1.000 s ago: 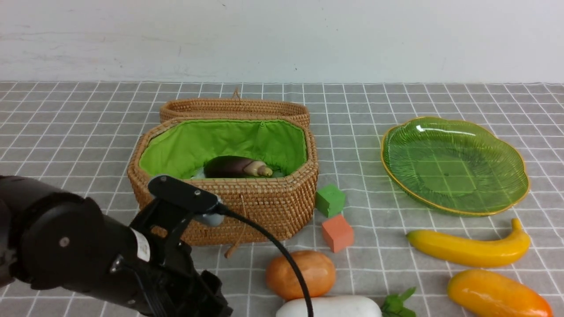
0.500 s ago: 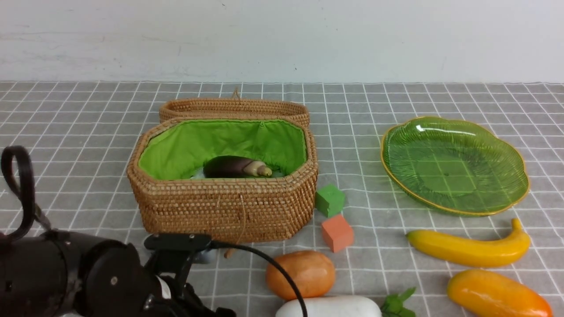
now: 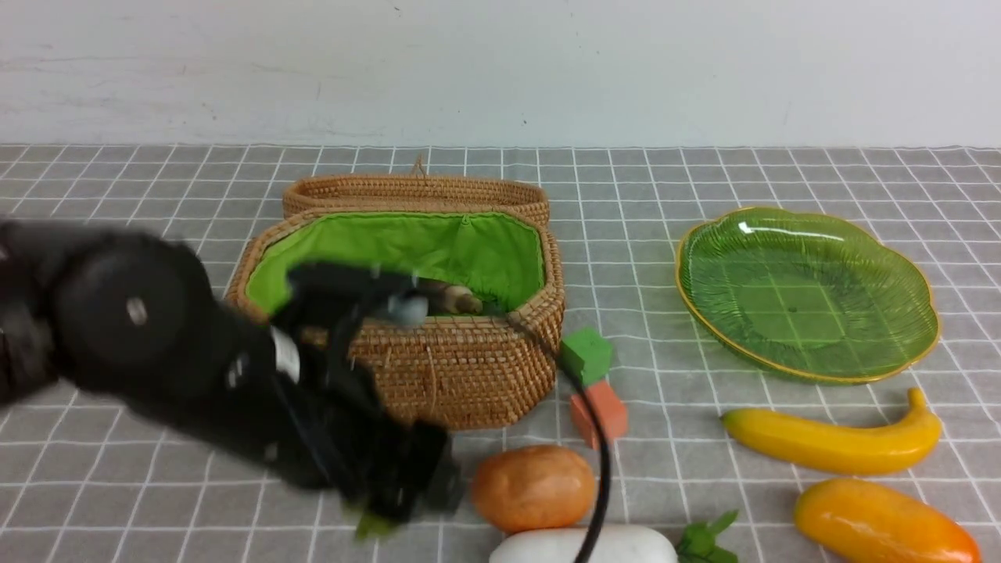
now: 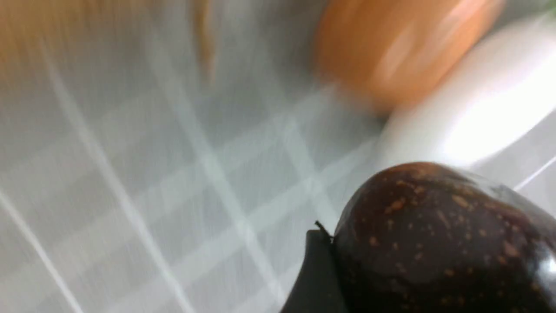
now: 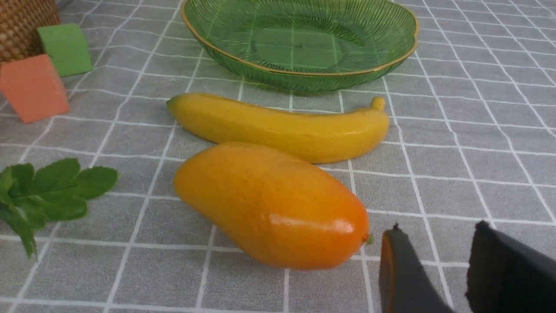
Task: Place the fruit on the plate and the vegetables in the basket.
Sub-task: Grab a mangosteen with your left arm and put it on the plate on the right
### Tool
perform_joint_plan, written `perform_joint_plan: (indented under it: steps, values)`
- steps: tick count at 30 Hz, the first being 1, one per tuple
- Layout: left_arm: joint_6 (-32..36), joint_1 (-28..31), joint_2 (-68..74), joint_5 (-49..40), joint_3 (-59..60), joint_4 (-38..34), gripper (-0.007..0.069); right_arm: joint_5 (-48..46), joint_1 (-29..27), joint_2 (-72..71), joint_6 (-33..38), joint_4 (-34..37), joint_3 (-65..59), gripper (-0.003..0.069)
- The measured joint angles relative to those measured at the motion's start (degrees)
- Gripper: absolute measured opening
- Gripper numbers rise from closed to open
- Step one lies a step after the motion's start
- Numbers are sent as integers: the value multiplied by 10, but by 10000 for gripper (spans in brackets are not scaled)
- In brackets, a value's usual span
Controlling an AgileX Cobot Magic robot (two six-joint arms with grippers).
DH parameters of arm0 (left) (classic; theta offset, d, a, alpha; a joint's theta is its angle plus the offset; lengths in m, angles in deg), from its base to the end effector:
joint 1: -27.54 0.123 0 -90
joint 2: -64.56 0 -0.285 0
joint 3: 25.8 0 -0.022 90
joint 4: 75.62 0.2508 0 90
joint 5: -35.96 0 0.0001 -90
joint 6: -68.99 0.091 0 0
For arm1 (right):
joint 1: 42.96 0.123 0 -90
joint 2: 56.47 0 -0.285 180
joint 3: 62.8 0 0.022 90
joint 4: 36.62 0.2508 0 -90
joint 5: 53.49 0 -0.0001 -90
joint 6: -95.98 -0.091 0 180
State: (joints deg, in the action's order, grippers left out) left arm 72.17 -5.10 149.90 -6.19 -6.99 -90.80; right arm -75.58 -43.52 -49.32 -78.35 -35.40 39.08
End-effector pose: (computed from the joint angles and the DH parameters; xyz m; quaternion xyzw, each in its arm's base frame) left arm 0.2241 -0.1625 0.2934 0.2270 0.9236 -0.1826 0.2491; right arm 0.0522 0.0002 0.1738 -0.0303 0.8051 -0.0231 0.5919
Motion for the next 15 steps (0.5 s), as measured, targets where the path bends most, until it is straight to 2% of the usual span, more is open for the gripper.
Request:
perform_joint_plan:
  steps: [6,11,15]
  values:
    - [27,0,101,1,-231,1,558,0,0,0,0,0,0,242]
    - [29,-12,285,17,-435,-16,558,0,0,0,0,0,0,242]
    - [29,-43,447,24,-622,-16,558,0,0,0,0,0,0,242]
